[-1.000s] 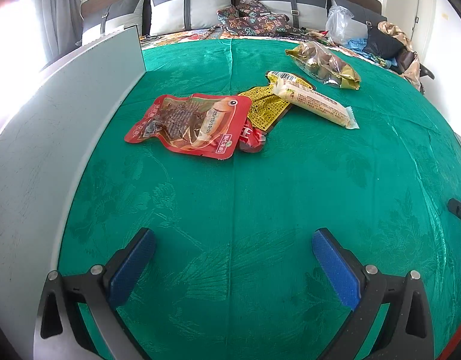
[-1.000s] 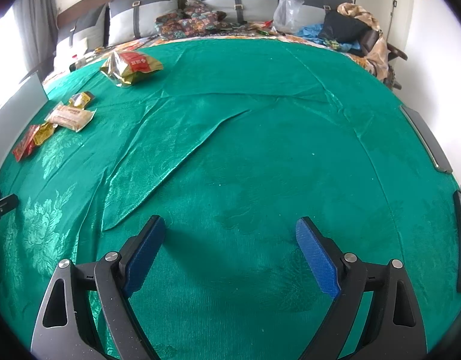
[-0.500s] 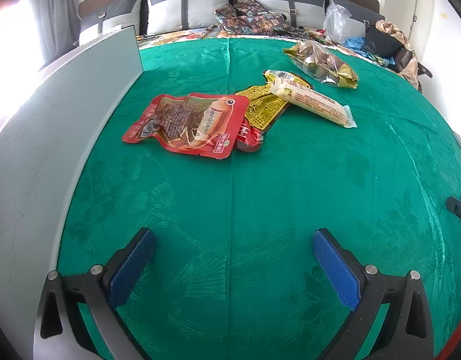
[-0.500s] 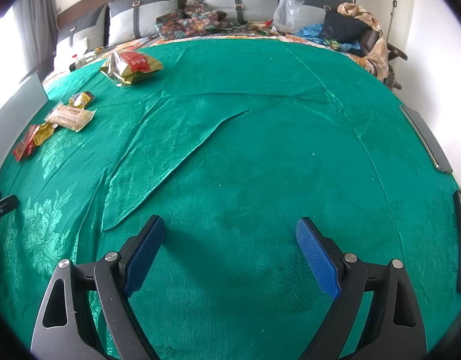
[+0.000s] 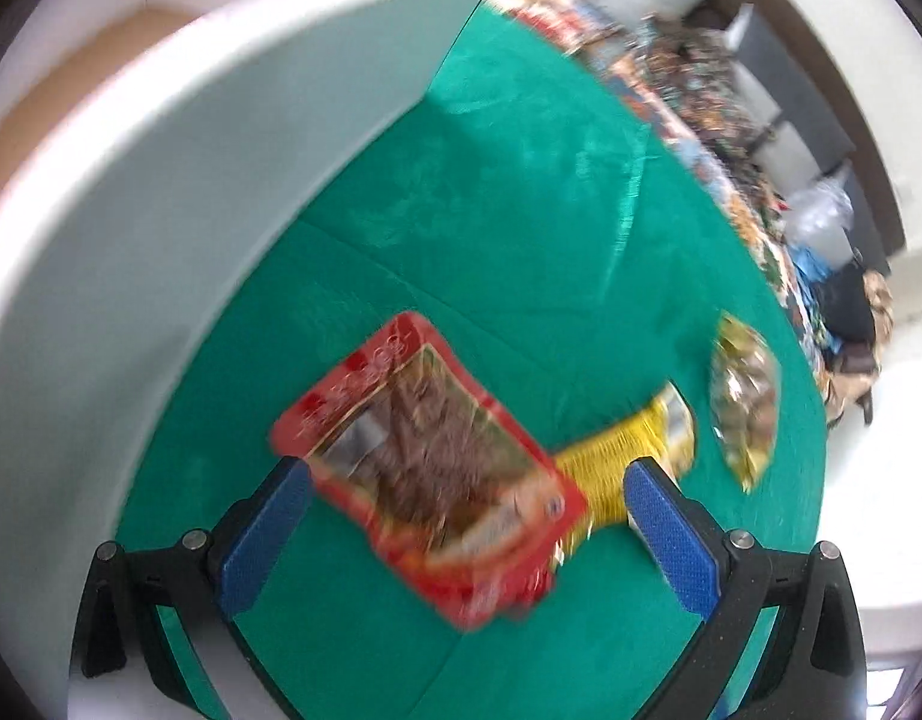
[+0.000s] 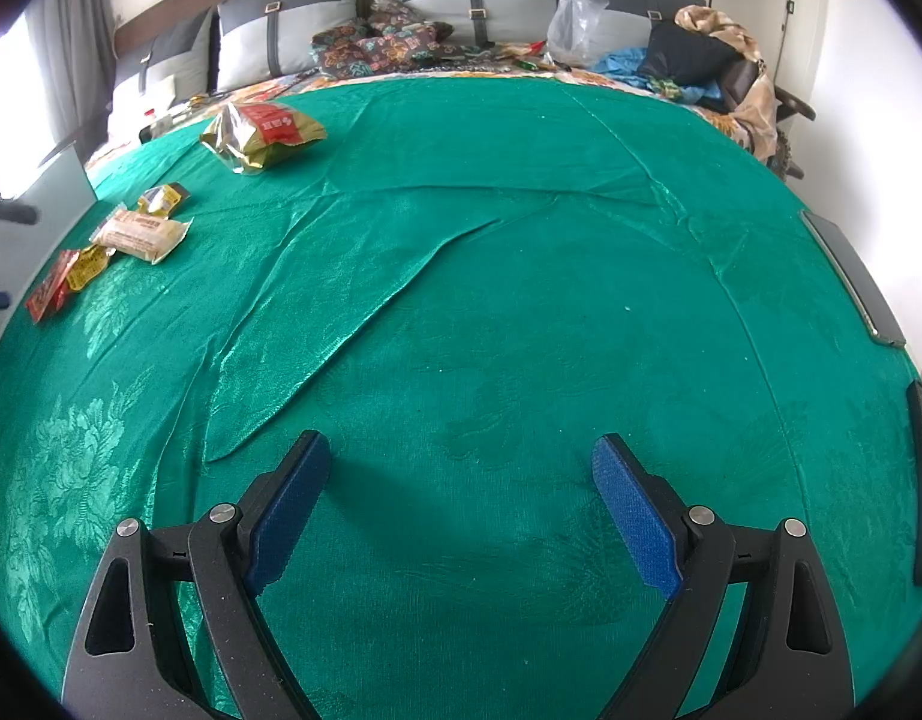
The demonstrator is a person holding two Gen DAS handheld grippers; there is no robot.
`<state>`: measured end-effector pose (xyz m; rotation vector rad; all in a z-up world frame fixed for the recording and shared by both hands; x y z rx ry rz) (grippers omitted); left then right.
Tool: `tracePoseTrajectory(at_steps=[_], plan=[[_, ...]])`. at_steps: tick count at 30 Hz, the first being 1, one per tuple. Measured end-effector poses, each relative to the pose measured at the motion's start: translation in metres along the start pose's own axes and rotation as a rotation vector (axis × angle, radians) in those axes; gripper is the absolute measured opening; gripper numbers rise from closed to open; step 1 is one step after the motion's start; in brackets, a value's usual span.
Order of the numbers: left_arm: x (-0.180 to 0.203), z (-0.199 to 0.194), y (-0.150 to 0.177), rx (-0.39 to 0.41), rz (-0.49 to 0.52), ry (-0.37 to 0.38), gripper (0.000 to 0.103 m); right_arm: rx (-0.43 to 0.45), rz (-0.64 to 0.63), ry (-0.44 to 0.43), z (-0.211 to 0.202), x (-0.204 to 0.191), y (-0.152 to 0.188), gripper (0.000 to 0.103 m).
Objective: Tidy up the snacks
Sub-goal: 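Move the left tool onto the red fish snack pack and grasp it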
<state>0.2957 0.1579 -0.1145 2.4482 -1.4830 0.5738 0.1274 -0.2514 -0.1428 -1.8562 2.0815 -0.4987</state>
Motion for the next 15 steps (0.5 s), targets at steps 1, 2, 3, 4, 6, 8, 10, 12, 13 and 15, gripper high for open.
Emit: tracePoseTrajectory(at_steps=[1, 2, 3, 4, 6, 8, 10, 12, 13, 15], plan=[[0.000, 0.004, -0.003, -0.006, -0.017, 0.010, 0.102, 0.000, 0.000, 0.000, 0.000, 0.000, 0.000, 0.092], [0.005, 0.002, -0.005, 0.055, -0.012, 0.005, 0.102, 0.000, 0.000, 0.000, 0.000, 0.000, 0.000, 0.092], [0.009, 0.008, -0.008, 0.045, -0.007, 0.027, 0.102, 0.000, 0.000, 0.000, 0.000, 0.000, 0.000, 0.092], [0.015, 0.009, -0.009, 0.063, 0.012, 0.017, 0.102, 0.000, 0.000, -0.001, 0.000, 0.000, 0.000, 0.092], [0.026, 0.014, -0.010, 0.050, 0.070, -0.012, 0.102, 0.000, 0.000, 0.000, -0.001, 0.000, 0.000, 0.092], [0.030, 0.017, -0.009, 0.024, 0.121, -0.054, 0.102, 0.000, 0.001, -0.001, 0.000, 0.000, 0.000, 0.092], [0.029, 0.017, -0.003, 0.008, 0.161, -0.081, 0.102, 0.000, 0.001, -0.001, 0.000, 0.000, 0.000, 0.092], [0.025, 0.017, 0.004, 0.010, 0.193, -0.149, 0.102, 0.000, 0.001, -0.001, 0.000, 0.000, 0.000, 0.092], [0.021, 0.015, 0.007, 0.013, 0.214, -0.193, 0.102, 0.000, 0.001, -0.001, 0.000, 0.000, 0.000, 0.092], [0.021, 0.015, 0.017, 0.031, 0.267, -0.257, 0.096, -0.001, 0.001, -0.001, 0.000, 0.000, 0.000, 0.092]])
Point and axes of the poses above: each gripper's, at about its wrist camera, not at the fingertips, and z roughly the way its jaws point, x to its right, y to its underside, the point moved 2 cm from there along z, roughly the way its jaws point, and after that the axes turned 11 degrees about -x, right-handed, at the moved point
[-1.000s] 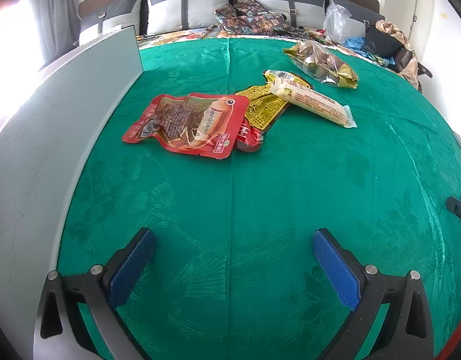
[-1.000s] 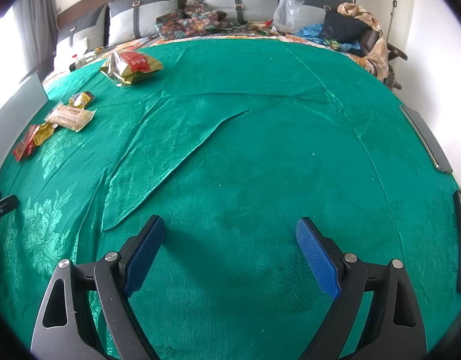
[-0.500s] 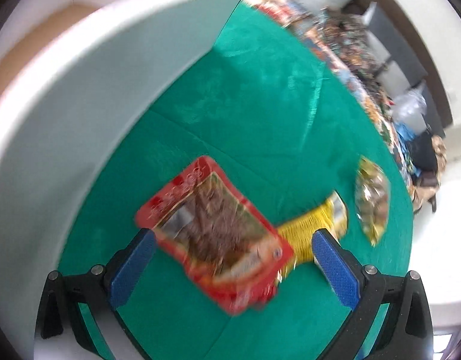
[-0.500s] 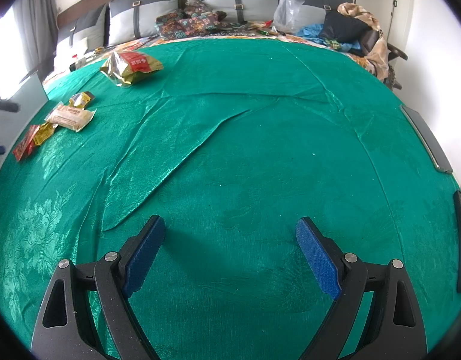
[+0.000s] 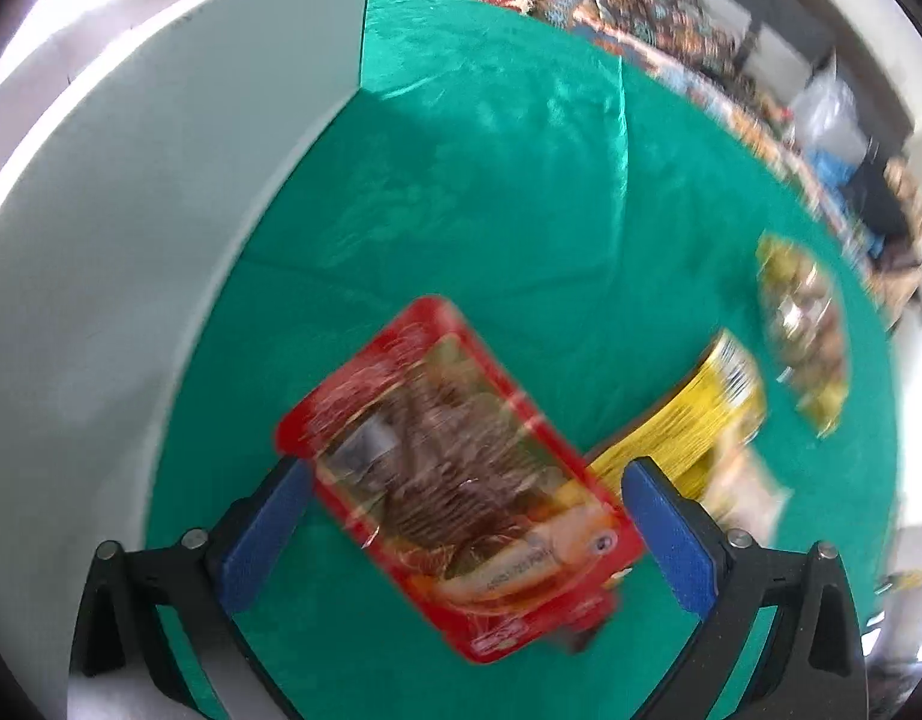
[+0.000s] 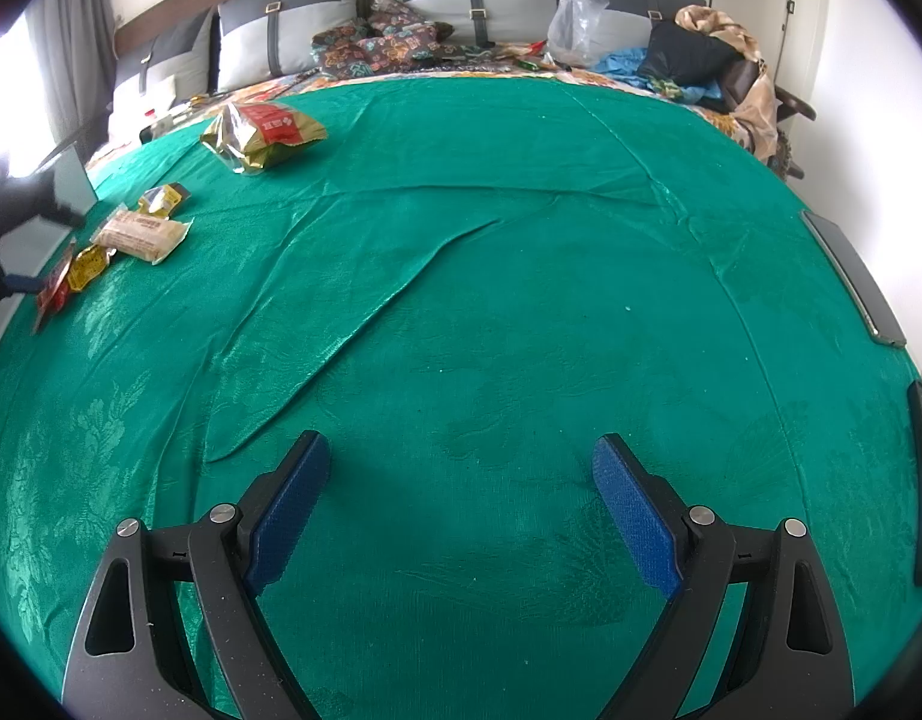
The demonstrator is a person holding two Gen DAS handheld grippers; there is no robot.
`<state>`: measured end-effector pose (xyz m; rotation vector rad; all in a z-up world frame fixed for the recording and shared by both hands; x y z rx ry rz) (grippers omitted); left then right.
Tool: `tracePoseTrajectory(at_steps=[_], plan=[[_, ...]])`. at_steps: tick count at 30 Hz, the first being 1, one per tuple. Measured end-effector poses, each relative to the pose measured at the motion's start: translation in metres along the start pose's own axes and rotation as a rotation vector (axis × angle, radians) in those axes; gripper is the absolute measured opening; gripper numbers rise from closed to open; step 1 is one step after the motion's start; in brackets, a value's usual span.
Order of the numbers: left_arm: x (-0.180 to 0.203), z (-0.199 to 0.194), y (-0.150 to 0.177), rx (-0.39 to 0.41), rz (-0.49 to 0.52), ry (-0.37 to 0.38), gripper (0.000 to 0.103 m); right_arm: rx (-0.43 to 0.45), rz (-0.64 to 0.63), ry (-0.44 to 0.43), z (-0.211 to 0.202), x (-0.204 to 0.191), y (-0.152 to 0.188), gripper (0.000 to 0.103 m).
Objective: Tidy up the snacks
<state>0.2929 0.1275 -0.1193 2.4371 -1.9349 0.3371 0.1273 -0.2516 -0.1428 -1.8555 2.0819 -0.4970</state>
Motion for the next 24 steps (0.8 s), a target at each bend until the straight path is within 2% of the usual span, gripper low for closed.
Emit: tracePoseTrajectory(at_steps=[2, 4, 5, 6, 7, 10, 11, 13, 16, 19, 21, 22, 24], plan=[[0.005, -0.007, 0.007, 0.041, 0.072, -0.033, 0.072, 0.000, 0.000, 0.000, 0.000, 0.000, 0.000, 0.092], [0.009, -0.014, 0.012, 0.061, 0.138, -0.046, 0.062, 0.000, 0.001, 0.000, 0.000, 0.000, 0.000, 0.092], [0.014, -0.017, 0.014, 0.070, 0.191, -0.020, 0.058, 0.000, 0.001, 0.000, 0.000, 0.000, 0.000, 0.092], [0.021, -0.019, 0.017, 0.063, 0.262, 0.005, 0.058, 0.000, 0.001, 0.000, 0.000, 0.000, 0.000, 0.092], [0.029, -0.017, 0.020, 0.035, 0.339, -0.002, 0.059, 0.000, 0.001, 0.000, 0.000, 0.000, 0.000, 0.092], [0.043, -0.015, 0.028, 0.035, 0.433, -0.137, 0.068, 0.000, 0.001, 0.000, 0.000, 0.000, 0.000, 0.092], [0.043, -0.017, 0.026, 0.039, 0.423, -0.156, 0.075, 0.000, 0.001, 0.000, 0.000, 0.000, 0.000, 0.092], [0.037, -0.023, 0.020, 0.058, 0.355, -0.146, 0.081, 0.000, 0.001, -0.001, 0.000, 0.000, 0.000, 0.092], [0.018, -0.033, 0.007, 0.081, 0.213, -0.084, 0.082, -0.001, 0.001, -0.001, 0.000, 0.000, 0.000, 0.092], [-0.002, -0.022, -0.011, 0.068, 0.065, -0.099, 0.085, -0.001, 0.001, -0.001, 0.000, 0.000, 0.000, 0.092], [-0.008, -0.007, -0.018, 0.023, 0.013, -0.104, 0.086, -0.001, 0.001, -0.001, 0.000, 0.000, 0.000, 0.092], [-0.009, 0.001, -0.020, 0.006, 0.005, -0.113, 0.090, -0.001, 0.001, -0.001, -0.001, 0.000, 0.000, 0.092], [0.001, 0.006, -0.022, 0.016, 0.052, -0.148, 0.092, -0.001, 0.001, -0.001, -0.001, 0.000, 0.000, 0.092]])
Point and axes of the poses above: each gripper's, at about its wrist camera, not at the fingertips, and z roughly the way its jaws point, x to its right, y to its underside, the point moved 2 cm from there along z, roughly the way its jaws point, and after that the axes turned 11 degrees about -x, right-handed, at the moved point
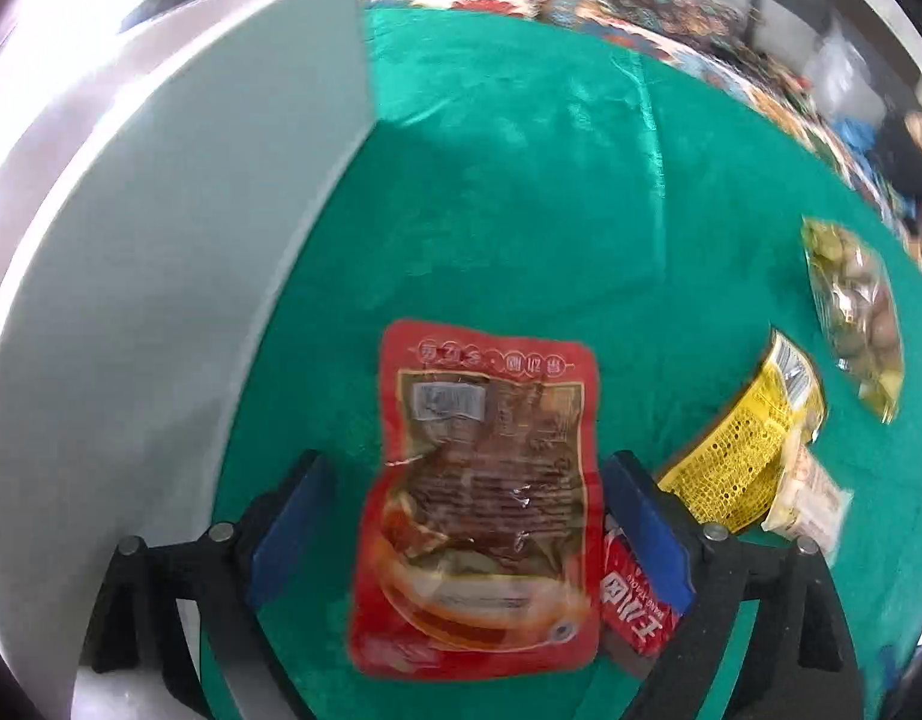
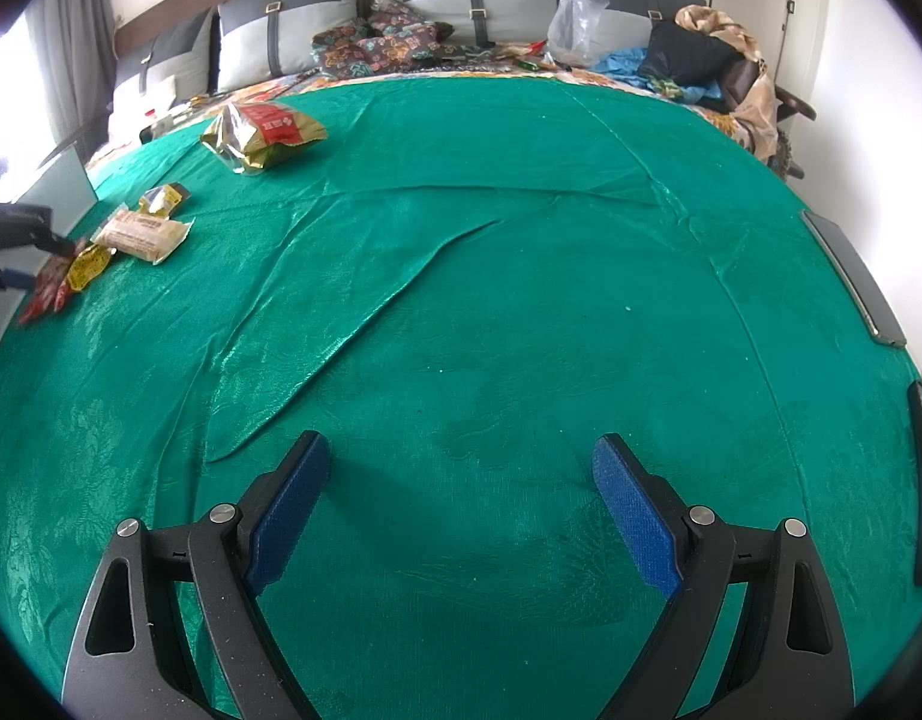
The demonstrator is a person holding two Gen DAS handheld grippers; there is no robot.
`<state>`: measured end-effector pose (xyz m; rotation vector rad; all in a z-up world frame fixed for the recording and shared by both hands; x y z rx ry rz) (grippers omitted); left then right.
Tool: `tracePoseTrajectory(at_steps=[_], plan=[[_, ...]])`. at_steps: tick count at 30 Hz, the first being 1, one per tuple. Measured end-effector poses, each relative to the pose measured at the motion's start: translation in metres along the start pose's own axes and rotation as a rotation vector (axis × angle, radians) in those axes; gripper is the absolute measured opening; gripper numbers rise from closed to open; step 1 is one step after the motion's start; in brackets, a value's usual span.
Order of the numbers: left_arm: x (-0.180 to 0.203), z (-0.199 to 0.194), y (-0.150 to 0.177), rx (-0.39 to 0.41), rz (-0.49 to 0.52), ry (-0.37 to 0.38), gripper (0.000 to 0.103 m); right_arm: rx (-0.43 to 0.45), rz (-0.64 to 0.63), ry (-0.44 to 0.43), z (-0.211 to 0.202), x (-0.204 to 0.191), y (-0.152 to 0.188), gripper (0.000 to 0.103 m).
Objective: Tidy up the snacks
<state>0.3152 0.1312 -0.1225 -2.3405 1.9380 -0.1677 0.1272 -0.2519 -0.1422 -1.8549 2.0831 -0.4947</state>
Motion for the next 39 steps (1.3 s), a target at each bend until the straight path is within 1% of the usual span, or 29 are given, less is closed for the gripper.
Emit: tracePoseTrajectory(at_steps=[1, 2, 3, 4, 6, 7, 8, 11, 12, 14, 15, 16, 17, 18, 19, 20, 22, 23, 27, 39], plan=[[0.004, 0.001, 0.001, 0.010, 0.026, -0.032, 0.087, 0.000, 0.000, 0.000, 0.000, 0.000, 0.000, 0.092], [0.005, -0.002, 0.003, 0.047, 0.045, -0.020, 0.068, 0.000, 0.000, 0.000, 0.000, 0.000, 0.000, 0.092], [0.006, -0.006, 0.007, 0.075, 0.057, -0.026, 0.068, 0.000, 0.000, 0.000, 0.000, 0.000, 0.000, 0.092], [0.005, -0.006, 0.009, 0.072, 0.066, -0.019, 0.067, 0.000, 0.000, 0.000, 0.000, 0.000, 0.000, 0.092], [0.004, -0.013, 0.024, 0.105, 0.101, -0.023, 0.063, -0.001, 0.000, -0.001, 0.000, 0.000, 0.000, 0.092], [0.004, -0.018, 0.034, 0.114, 0.113, -0.024, 0.058, -0.001, 0.000, -0.001, 0.001, 0.000, 0.000, 0.092], [0.004, -0.023, 0.049, 0.121, 0.124, -0.023, 0.056, -0.001, 0.000, -0.001, 0.001, 0.000, 0.000, 0.092], [0.000, -0.035, 0.112, 0.134, 0.178, -0.025, 0.056, -0.001, 0.001, -0.001, 0.000, 0.000, 0.000, 0.092], [0.001, -0.034, 0.123, 0.140, 0.193, -0.030, 0.056, -0.001, 0.001, -0.001, 0.000, 0.000, 0.000, 0.092], [0.000, -0.037, 0.155, 0.158, 0.221, -0.024, 0.059, -0.001, 0.001, -0.001, 0.000, 0.000, 0.000, 0.092], [0.003, -0.035, 0.161, 0.162, 0.221, -0.016, 0.061, -0.001, 0.001, -0.001, 0.000, 0.000, 0.000, 0.092], [0.002, -0.034, 0.169, 0.161, 0.218, 0.004, 0.067, -0.001, 0.001, -0.001, 0.000, 0.000, 0.000, 0.092], [0.000, -0.030, 0.176, 0.155, 0.211, 0.033, 0.075, -0.001, 0.001, 0.000, 0.000, 0.000, 0.000, 0.092], [0.004, -0.028, 0.175, 0.172, 0.219, 0.037, 0.081, -0.001, 0.001, -0.001, 0.000, 0.000, 0.000, 0.092], [0.004, -0.025, 0.176, 0.181, 0.229, 0.026, 0.091, -0.001, 0.001, 0.000, 0.000, 0.000, 0.000, 0.092], [0.003, -0.022, 0.174, 0.185, 0.229, 0.018, 0.098, -0.001, 0.001, -0.001, 0.000, 0.000, 0.000, 0.092], [-0.004, -0.021, 0.174, 0.200, 0.230, 0.023, 0.103, 0.000, 0.001, -0.001, 0.000, 0.000, 0.000, 0.092], [-0.006, -0.021, 0.173, 0.222, 0.235, 0.028, 0.103, -0.001, 0.001, -0.001, 0.000, 0.000, 0.000, 0.092], [-0.006, -0.020, 0.172, 0.257, 0.248, 0.036, 0.103, -0.001, 0.001, -0.001, 0.000, 0.001, 0.000, 0.092], [-0.007, -0.018, 0.173, 0.268, 0.247, 0.034, 0.103, -0.002, 0.002, -0.002, 0.000, 0.001, 0.000, 0.092]])
Point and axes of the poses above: each gripper's, at about its wrist camera, not at the fingertips, and z roughly the way its jaws point, x to its right, y to its underside, the point moved 2 cm from there along z, roughly the way its jaws point, and after that the axes turned 11 degrees about -x, right-handed, at the moved point
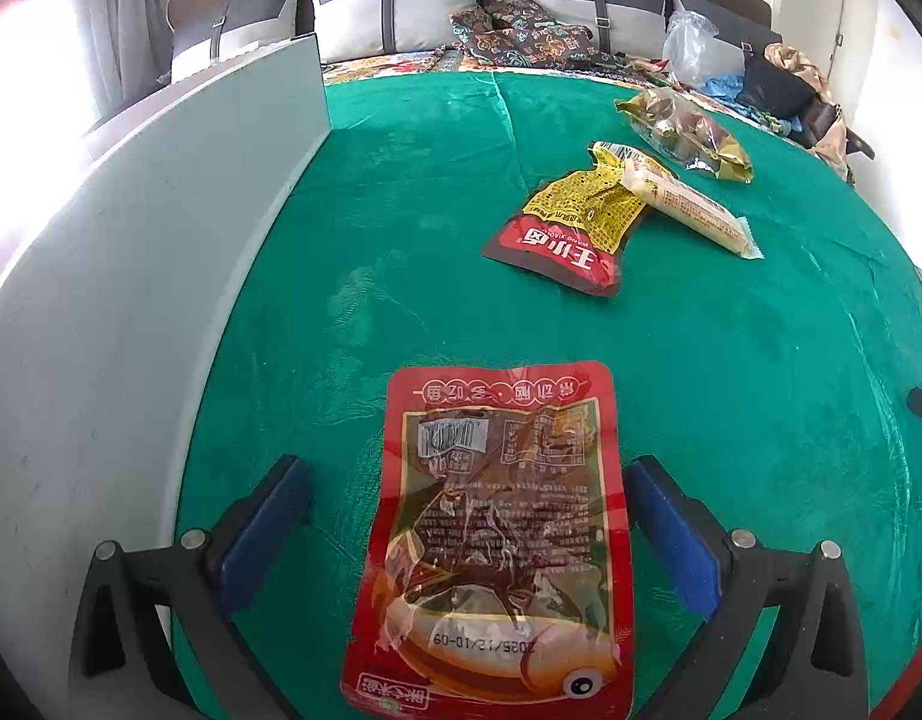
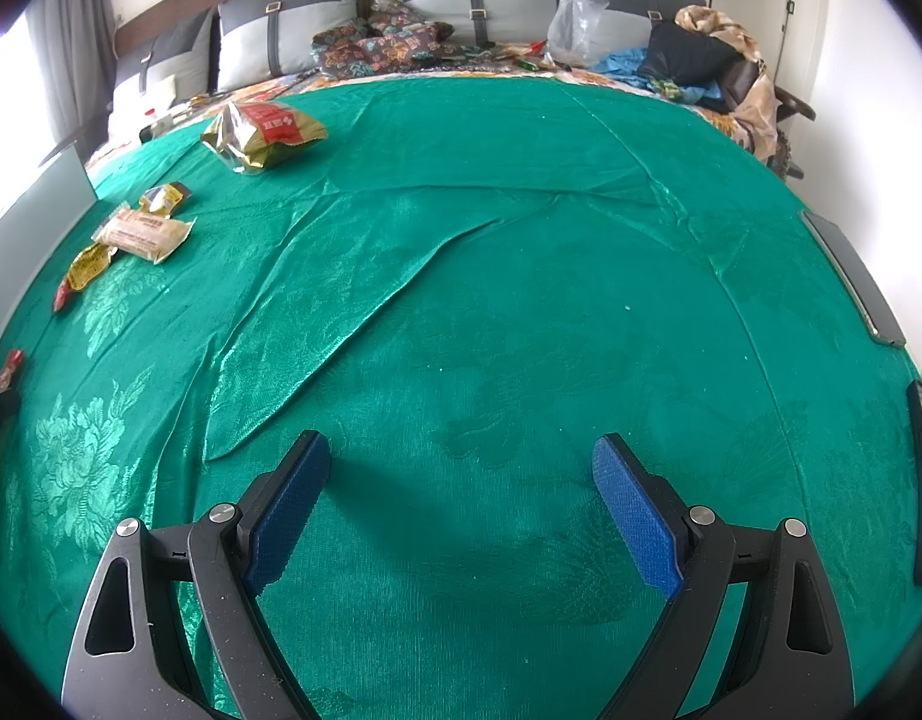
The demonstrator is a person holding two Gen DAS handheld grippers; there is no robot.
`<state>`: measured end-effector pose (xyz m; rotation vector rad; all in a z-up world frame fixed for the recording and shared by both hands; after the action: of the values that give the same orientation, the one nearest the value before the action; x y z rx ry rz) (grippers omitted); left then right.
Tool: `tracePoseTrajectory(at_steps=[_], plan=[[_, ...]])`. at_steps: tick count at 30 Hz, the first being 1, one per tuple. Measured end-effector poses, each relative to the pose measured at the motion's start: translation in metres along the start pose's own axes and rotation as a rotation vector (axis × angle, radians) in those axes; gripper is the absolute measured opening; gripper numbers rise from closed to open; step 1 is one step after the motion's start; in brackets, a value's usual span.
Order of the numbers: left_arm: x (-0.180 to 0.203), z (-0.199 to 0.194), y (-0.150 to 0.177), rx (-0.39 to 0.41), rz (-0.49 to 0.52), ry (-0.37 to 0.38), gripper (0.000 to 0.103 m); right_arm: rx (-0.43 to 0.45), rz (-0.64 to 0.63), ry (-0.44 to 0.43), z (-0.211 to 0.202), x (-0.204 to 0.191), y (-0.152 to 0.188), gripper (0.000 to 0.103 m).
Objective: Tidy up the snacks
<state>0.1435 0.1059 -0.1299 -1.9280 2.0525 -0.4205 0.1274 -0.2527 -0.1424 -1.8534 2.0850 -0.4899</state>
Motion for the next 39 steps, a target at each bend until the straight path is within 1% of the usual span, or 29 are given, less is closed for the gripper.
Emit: tracePoseTrajectory(at_steps=[11, 14, 15, 16, 17, 18, 19, 21, 23, 24, 26, 27, 28, 29, 30, 31, 32, 34, 36, 38, 39], plan=[[0.000, 0.001, -0.001, 0.001, -0.001, 0.000, 0.103, -0.001, 0.000, 0.003, 0.000, 0.000, 0.000, 0.092], [0.000, 0.001, -0.001, 0.001, -0.001, 0.000, 0.103, -0.009, -0.025, -0.015, 0.000, -0.003, -0.001, 0.092], [0.000, 0.001, -0.001, 0.001, -0.001, 0.001, 0.103, -0.030, -0.061, -0.035, 0.002, -0.008, -0.005, 0.091], [0.000, 0.001, -0.001, 0.001, 0.000, 0.001, 0.103, -0.049, -0.111, -0.070, 0.003, -0.016, -0.011, 0.089], [0.000, 0.001, -0.001, 0.001, -0.001, 0.001, 0.103, -0.048, -0.185, -0.125, 0.000, -0.031, -0.022, 0.088], [0.000, 0.001, -0.001, 0.001, -0.001, 0.000, 0.103, -0.036, -0.243, -0.153, -0.004, -0.044, -0.030, 0.088], [0.000, 0.001, -0.001, 0.001, -0.001, 0.001, 0.103, -0.017, -0.339, -0.194, -0.010, -0.067, -0.043, 0.088], [0.000, 0.001, -0.001, 0.001, 0.000, 0.001, 0.103, -0.002, -0.498, -0.237, -0.017, -0.105, -0.064, 0.088], [0.000, 0.001, -0.001, 0.001, 0.000, 0.001, 0.103, -0.012, -0.664, -0.238, -0.014, -0.150, -0.088, 0.088], [0.000, 0.001, -0.001, 0.001, 0.000, 0.001, 0.103, -0.019, -0.723, -0.232, -0.010, -0.169, -0.096, 0.088], [0.000, 0.002, -0.001, 0.001, -0.001, 0.002, 0.103, -0.061, -0.803, -0.220, 0.008, -0.202, -0.117, 0.088], [0.000, 0.001, -0.001, 0.001, -0.001, 0.001, 0.103, -0.079, -0.812, -0.215, 0.016, -0.212, -0.123, 0.087], [0.000, 0.001, -0.001, 0.001, 0.000, 0.001, 0.103, -0.101, -0.808, -0.209, 0.027, -0.222, -0.133, 0.084], [0.000, 0.002, -0.001, 0.001, 0.000, 0.001, 0.103, -0.123, -0.788, -0.212, 0.036, -0.228, -0.140, 0.067], [0.000, 0.002, -0.001, 0.001, -0.001, 0.001, 0.103, -0.145, -0.766, -0.219, 0.043, -0.232, -0.146, 0.055], [0.000, 0.002, -0.001, 0.002, -0.001, 0.002, 0.103, -0.188, -0.735, -0.236, 0.053, -0.236, -0.150, 0.040], [0.000, 0.002, -0.001, 0.002, -0.001, 0.002, 0.103, -0.228, -0.707, -0.252, 0.060, -0.238, -0.153, 0.046], [0.000, 0.002, -0.001, 0.002, -0.001, 0.002, 0.103, -0.248, -0.687, -0.254, 0.066, -0.238, -0.156, 0.047], [0.000, 0.002, -0.001, 0.002, -0.001, 0.001, 0.103, -0.263, -0.675, -0.273, 0.066, -0.236, -0.153, 0.036], [0.000, 0.002, -0.001, 0.002, -0.001, 0.002, 0.103, -0.302, -0.628, -0.301, 0.064, -0.224, -0.150, 0.031], [0.000, 0.002, -0.001, 0.002, -0.001, 0.002, 0.103, -0.323, -0.603, -0.308, 0.062, -0.219, -0.149, 0.031]])
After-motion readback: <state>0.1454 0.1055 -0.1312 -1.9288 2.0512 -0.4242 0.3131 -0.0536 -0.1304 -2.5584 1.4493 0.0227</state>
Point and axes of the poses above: each gripper's, at about its wrist camera, not at the fingertips, and z roughly the way its jaws point, x to its right, y to its underside, the point moved 2 cm from there along z, roughly the way its jaws point, and after that the axes turned 11 degrees about -x, right-handed, at the moved point
